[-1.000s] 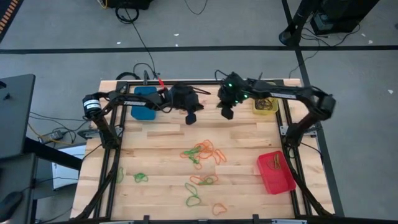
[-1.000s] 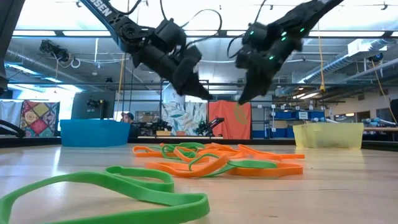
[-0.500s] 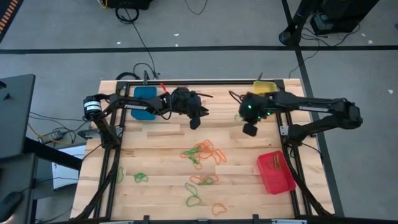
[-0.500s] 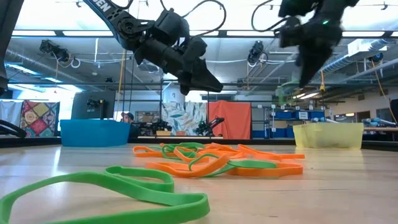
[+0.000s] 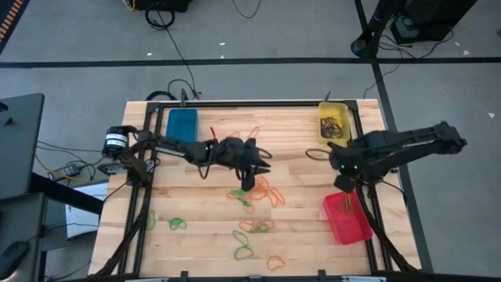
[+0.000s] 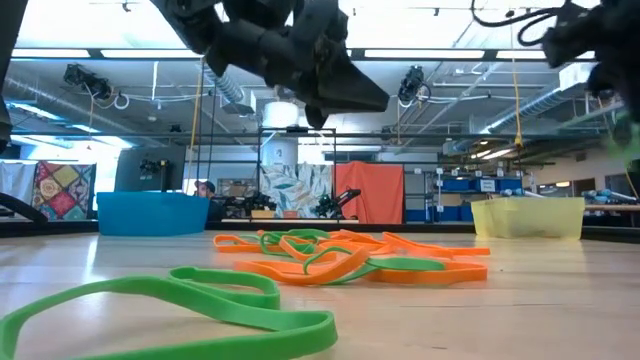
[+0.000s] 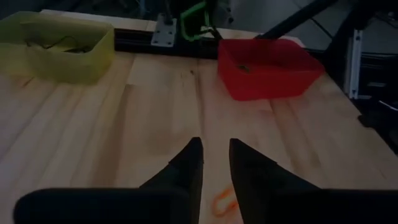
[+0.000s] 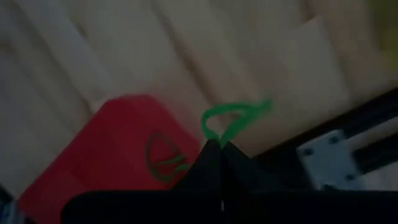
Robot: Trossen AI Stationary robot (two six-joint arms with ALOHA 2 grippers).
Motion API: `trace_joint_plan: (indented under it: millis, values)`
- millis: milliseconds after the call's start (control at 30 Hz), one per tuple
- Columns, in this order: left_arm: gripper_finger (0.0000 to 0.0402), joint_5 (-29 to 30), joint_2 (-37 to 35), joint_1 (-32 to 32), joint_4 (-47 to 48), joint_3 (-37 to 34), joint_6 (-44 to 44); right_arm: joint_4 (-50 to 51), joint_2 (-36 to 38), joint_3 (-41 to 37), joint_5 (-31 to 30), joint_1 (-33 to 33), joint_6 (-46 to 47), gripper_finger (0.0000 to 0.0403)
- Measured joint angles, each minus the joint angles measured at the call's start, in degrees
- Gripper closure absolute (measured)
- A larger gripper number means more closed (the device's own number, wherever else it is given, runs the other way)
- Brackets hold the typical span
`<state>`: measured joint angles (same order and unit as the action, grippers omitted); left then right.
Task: Sort rubber bands into baskets
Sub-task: Put the green rubber band into the red bin
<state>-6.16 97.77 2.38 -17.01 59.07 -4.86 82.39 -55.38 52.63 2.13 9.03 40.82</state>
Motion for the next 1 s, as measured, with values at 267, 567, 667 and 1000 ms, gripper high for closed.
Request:
trace_joint_plan:
  millis: [267, 567, 667, 1000]
  values:
    - [0.0333, 7.0, -2.8, -5.3, 5.9, 0.2, -3.7, -8.8, 1.7, -10.4, 6.9, 13.2, 12.6, 0.0399]
    - [0.0356, 23.8, -7.1, -12.3, 16.7, 0.2, -11.3, -20.7, -1.8, -11.5, 8.5, 25.9, 18.6, 0.0398]
    - [0.0360, 24.2, -7.9, -14.3, 17.5, 0.2, -13.8, -24.9, -3.1, -11.4, 8.5, 29.3, 20.9, 0.0397]
    - [0.0360, 27.7, -10.3, -20.9, 20.9, 0.2, -20.1, -24.5, -7.9, -11.4, 7.2, 35.0, 31.6, 0.0380]
